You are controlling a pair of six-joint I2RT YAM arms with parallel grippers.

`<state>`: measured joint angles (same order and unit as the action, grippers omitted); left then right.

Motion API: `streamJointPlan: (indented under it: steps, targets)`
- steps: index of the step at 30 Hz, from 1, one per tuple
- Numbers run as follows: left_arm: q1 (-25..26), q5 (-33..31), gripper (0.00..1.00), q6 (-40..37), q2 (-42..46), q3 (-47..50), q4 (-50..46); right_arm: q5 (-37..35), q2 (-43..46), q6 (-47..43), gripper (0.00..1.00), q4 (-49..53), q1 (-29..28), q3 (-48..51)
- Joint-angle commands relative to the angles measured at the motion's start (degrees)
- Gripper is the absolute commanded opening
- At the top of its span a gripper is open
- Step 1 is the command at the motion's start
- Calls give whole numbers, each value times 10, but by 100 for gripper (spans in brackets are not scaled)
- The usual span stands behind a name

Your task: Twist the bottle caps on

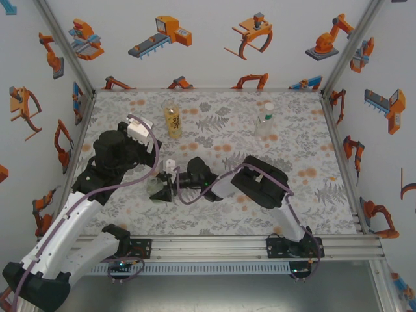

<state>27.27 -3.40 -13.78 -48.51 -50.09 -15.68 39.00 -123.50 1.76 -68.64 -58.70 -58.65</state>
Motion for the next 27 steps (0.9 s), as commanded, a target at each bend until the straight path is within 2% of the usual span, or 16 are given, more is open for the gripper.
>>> streamJointPlan:
  steps: [1,7,12,22,27]
  targets:
    - [-6,9,79,5,-1,-1,5,-14,44,-14,51,0,17,38]
    - [-11,21,79,8,-2,-1,7,7,107,31,44,-2,56,102]
    - [-15,34,79,12,-3,-1,9,7,167,48,42,-1,89,146]
    - [-22,81,80,16,5,3,21,-1,269,87,37,1,169,186]
    - [-23,115,80,18,8,0,22,-18,310,88,34,34,196,191]
